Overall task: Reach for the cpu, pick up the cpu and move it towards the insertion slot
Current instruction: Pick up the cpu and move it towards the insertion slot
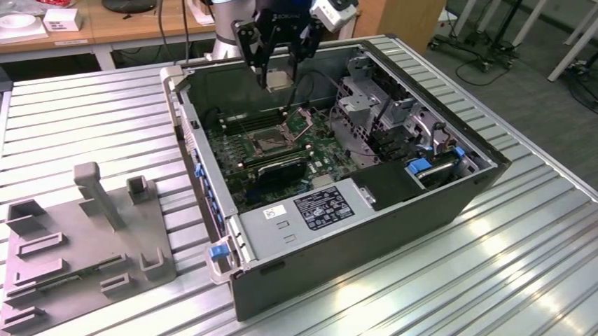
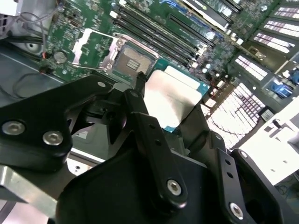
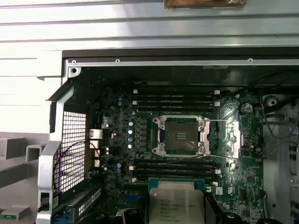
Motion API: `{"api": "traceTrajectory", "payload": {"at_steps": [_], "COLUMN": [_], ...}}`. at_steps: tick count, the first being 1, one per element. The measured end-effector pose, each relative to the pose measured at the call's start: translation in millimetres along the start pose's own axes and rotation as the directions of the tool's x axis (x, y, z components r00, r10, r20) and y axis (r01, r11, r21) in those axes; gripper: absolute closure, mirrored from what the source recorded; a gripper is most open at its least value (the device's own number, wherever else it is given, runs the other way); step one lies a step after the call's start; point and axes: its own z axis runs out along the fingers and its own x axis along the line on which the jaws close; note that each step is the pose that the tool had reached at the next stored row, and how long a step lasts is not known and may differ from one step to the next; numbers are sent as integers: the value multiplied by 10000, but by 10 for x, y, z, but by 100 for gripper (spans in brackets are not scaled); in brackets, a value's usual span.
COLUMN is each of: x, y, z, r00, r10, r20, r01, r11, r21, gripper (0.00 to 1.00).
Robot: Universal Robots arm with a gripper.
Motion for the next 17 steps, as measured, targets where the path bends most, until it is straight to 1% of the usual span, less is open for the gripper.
{"api": "traceTrajectory", "payload": {"at_steps": [1, 6, 9, 12, 17], "x": [0, -1, -15, -28, -53], "y": [4, 12, 21, 34, 74], "z": [1, 5, 15, 32, 72], "r00": [10000, 10000, 10000, 10000, 10000], "r10": [-1, 19, 25, 25, 26], "r20": [49, 56, 55, 56, 56], "r01": [1, -19, -25, -25, -25], "r11": [10000, 10000, 10000, 10000, 10000], "r21": [-1, -6, -7, -8, -8], "gripper": [45, 45, 45, 45, 45]}}
